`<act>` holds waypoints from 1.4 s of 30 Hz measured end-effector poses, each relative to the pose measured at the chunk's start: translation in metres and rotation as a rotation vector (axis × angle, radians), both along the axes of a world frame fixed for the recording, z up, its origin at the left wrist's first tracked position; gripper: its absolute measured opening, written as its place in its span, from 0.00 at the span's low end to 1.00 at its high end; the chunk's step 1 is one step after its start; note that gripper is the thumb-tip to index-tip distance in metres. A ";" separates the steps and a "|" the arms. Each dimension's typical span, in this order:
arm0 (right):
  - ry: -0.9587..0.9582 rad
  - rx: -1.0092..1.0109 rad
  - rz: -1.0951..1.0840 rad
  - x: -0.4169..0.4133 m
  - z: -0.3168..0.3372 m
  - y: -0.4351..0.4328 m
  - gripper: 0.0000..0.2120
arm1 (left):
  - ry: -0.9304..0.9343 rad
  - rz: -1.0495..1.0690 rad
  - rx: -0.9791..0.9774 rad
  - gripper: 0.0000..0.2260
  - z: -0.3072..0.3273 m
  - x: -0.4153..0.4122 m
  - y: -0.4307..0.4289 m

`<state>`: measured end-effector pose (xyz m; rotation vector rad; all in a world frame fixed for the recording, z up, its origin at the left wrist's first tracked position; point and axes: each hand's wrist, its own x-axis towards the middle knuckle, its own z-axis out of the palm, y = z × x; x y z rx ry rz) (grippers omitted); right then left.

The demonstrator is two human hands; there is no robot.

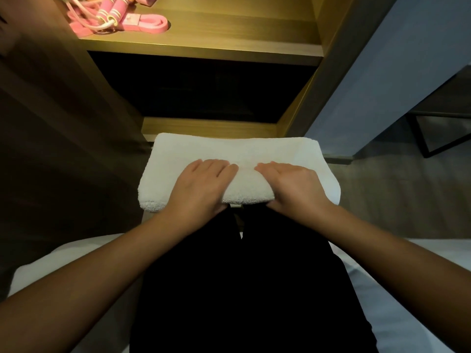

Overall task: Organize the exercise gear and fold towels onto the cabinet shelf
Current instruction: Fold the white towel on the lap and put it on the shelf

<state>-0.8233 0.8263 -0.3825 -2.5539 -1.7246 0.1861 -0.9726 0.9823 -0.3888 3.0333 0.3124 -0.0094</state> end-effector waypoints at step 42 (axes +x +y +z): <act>0.309 0.168 -0.141 0.016 0.012 -0.019 0.23 | -0.141 0.105 -0.311 0.26 0.014 -0.031 0.034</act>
